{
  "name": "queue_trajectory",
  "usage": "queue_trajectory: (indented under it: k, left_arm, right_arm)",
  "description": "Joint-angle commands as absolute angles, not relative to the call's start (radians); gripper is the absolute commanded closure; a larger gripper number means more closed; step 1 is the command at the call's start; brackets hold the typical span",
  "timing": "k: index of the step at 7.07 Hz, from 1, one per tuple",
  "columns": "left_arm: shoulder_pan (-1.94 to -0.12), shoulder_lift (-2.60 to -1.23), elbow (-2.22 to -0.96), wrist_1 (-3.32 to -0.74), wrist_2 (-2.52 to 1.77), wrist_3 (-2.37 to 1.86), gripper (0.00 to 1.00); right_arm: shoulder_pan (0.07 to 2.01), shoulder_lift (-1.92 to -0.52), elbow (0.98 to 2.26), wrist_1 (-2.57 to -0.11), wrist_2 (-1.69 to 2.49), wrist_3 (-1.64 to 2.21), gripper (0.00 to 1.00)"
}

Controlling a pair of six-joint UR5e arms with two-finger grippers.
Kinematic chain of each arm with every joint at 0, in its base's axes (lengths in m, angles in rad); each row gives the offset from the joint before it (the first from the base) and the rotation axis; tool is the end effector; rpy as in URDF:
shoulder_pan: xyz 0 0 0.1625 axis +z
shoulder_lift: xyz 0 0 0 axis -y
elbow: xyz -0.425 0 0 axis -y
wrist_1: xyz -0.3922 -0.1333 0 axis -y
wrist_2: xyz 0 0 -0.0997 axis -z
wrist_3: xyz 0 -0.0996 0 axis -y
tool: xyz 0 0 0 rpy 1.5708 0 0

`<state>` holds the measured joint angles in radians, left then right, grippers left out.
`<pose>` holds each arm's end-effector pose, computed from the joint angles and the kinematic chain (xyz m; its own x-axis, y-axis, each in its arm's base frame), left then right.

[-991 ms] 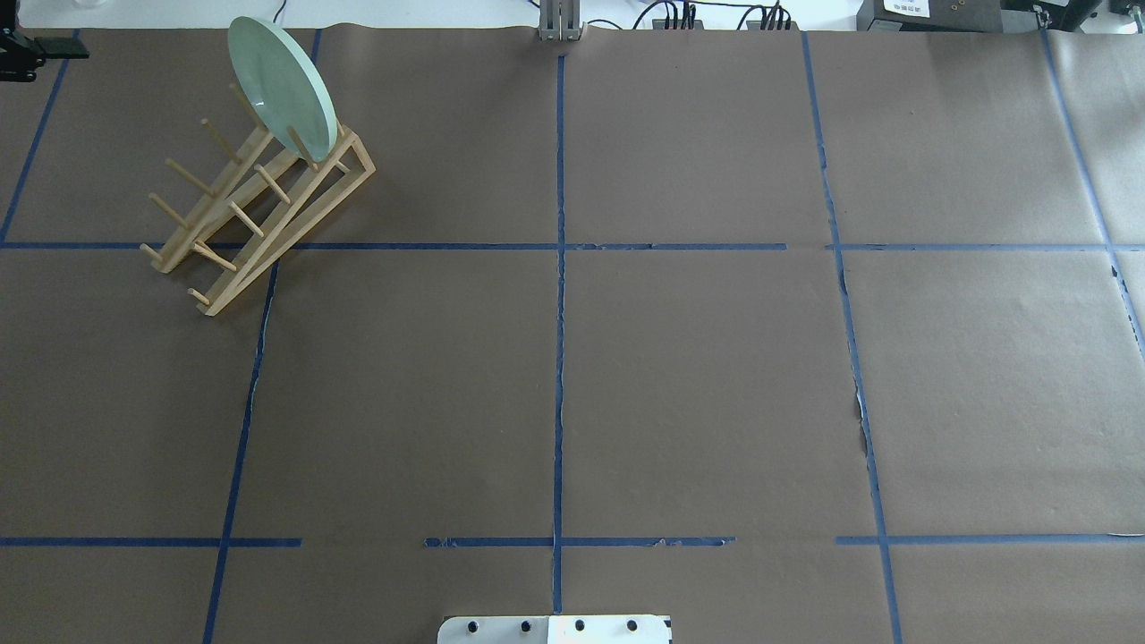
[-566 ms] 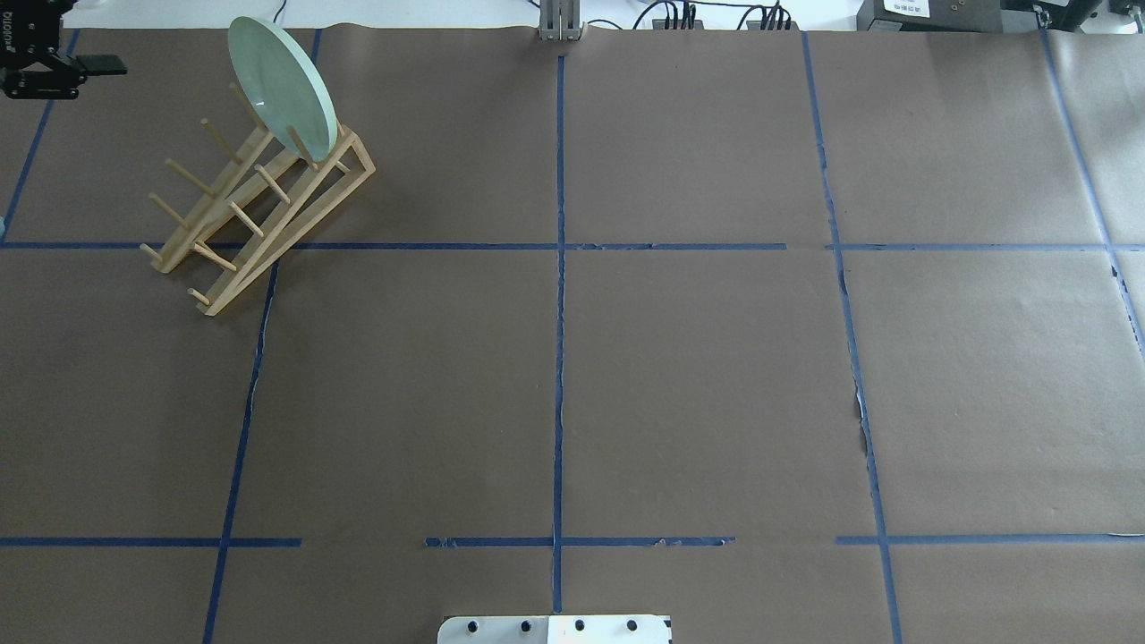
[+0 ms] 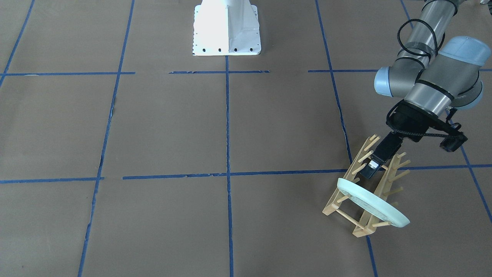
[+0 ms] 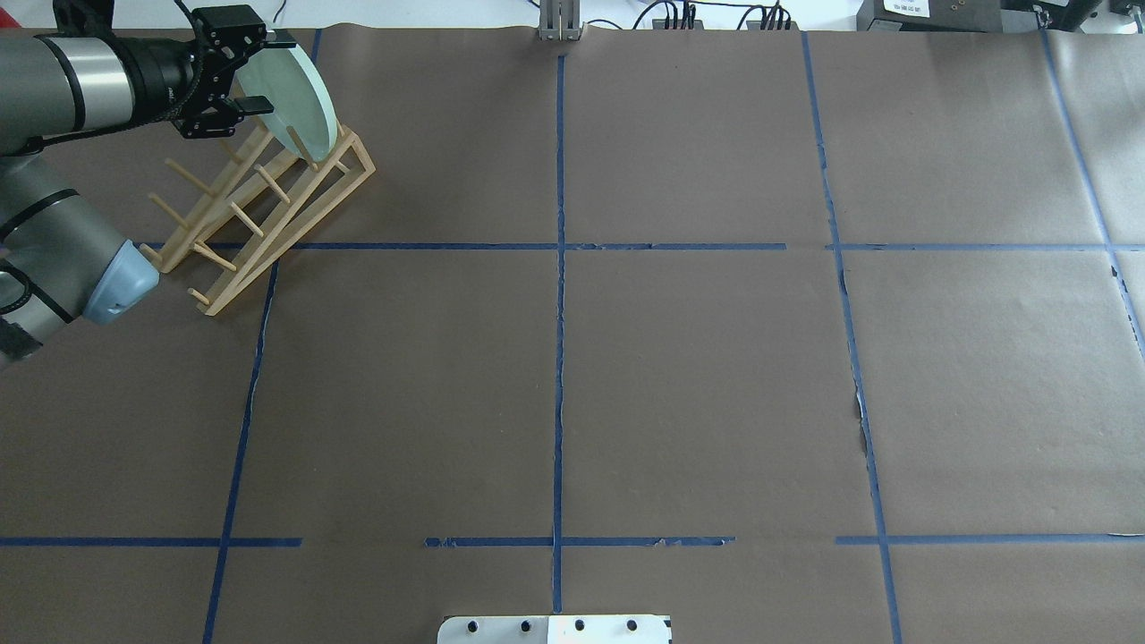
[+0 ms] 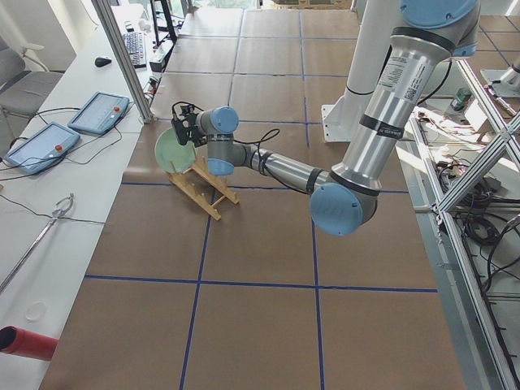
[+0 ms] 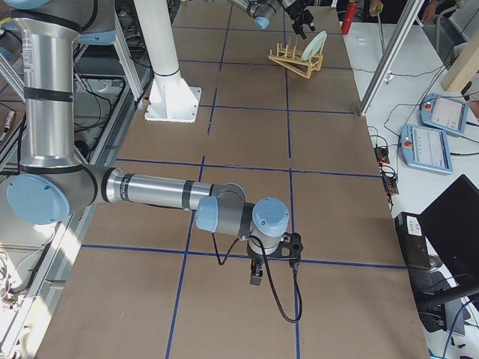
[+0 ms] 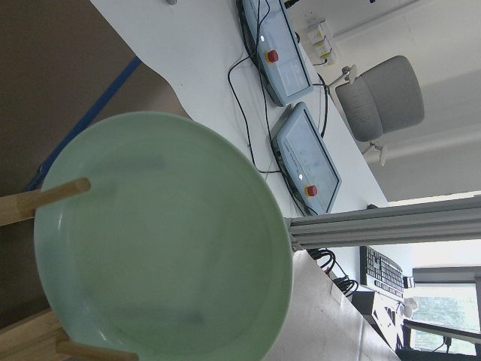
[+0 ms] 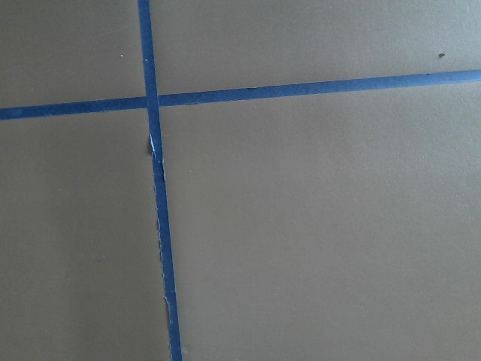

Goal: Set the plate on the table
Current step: 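Close the left gripper on the rim of the pale green plate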

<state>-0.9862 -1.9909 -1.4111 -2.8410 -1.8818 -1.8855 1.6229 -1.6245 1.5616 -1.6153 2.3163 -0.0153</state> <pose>0.2736 -0.5997 0.3538 -0.1724 -0.2734 -0.9463 0.6013 0.7317 -0.3210 0.0896 -0.4558 0.6950 0.7307 0.0957 0.6760 -0.0406 0.9945 -0.0969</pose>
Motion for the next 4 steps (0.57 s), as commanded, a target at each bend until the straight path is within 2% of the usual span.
queue_trajectory:
  k: [1,3,4]
  left_arm:
    - [-0.983,-2.022,-1.362,-2.839,-1.875,-1.885,0.08]
    - [-0.989,-2.025,-1.359,-2.838,-1.875,-1.885,0.22]
    - [-0.997,-2.025,-1.358,-2.838,-1.876,-1.885,0.34]
  right_arm:
    - [1.623,-1.624,1.562,-1.615,2.316,-0.015,0.00]
    - [1.623,-1.624,1.562,-1.615,2.316,-0.015,0.00]
    - [1.623,-1.624,1.562,-1.615,2.316,-0.015,0.00]
